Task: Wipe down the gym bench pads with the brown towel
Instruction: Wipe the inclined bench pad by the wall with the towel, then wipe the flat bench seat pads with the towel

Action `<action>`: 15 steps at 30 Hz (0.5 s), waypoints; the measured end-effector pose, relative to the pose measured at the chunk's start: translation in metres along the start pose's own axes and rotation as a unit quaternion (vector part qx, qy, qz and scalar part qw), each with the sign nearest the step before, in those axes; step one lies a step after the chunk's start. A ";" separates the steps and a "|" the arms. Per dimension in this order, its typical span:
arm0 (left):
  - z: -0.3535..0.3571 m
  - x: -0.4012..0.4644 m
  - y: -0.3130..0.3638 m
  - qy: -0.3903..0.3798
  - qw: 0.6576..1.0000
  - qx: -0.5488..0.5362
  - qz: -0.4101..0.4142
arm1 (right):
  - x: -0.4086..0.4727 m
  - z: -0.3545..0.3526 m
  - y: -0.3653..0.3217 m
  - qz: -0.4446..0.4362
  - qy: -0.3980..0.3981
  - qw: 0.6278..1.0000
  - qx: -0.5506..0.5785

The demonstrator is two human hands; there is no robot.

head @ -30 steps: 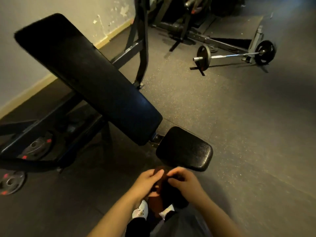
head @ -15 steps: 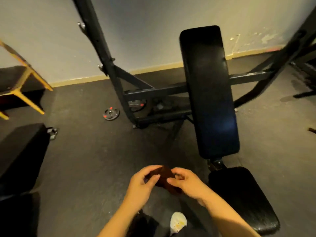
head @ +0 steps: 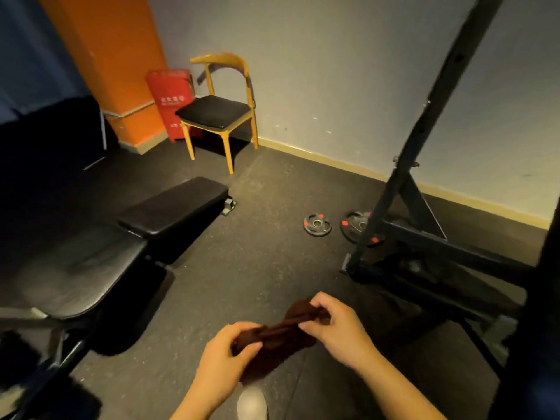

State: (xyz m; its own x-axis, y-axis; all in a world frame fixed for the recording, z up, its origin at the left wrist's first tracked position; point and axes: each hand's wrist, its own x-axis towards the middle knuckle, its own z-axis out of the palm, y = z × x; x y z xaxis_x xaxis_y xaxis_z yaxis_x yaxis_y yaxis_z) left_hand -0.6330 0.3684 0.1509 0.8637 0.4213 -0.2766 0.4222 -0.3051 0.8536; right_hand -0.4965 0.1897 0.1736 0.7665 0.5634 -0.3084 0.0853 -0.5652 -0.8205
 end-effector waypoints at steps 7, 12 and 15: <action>-0.092 0.074 -0.022 0.119 0.992 0.021 0.025 | 0.104 0.023 -0.073 -0.090 0.063 0.992 -0.067; -0.134 0.120 -0.028 0.175 0.985 0.009 0.011 | 0.172 0.042 -0.103 -0.124 0.047 0.988 -0.083; -0.153 0.151 -0.027 0.184 0.983 -0.001 -0.007 | 0.223 0.049 -0.116 -0.149 0.044 0.983 -0.100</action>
State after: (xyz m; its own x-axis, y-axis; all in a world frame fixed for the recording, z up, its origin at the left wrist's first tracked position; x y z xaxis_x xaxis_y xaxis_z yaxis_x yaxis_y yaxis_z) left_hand -0.5557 0.5706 0.1535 0.6995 0.7062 -0.1094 0.4315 -0.2954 0.8524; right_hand -0.3666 0.4098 0.1763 0.7395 0.6729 -0.0192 0.4306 -0.4947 -0.7549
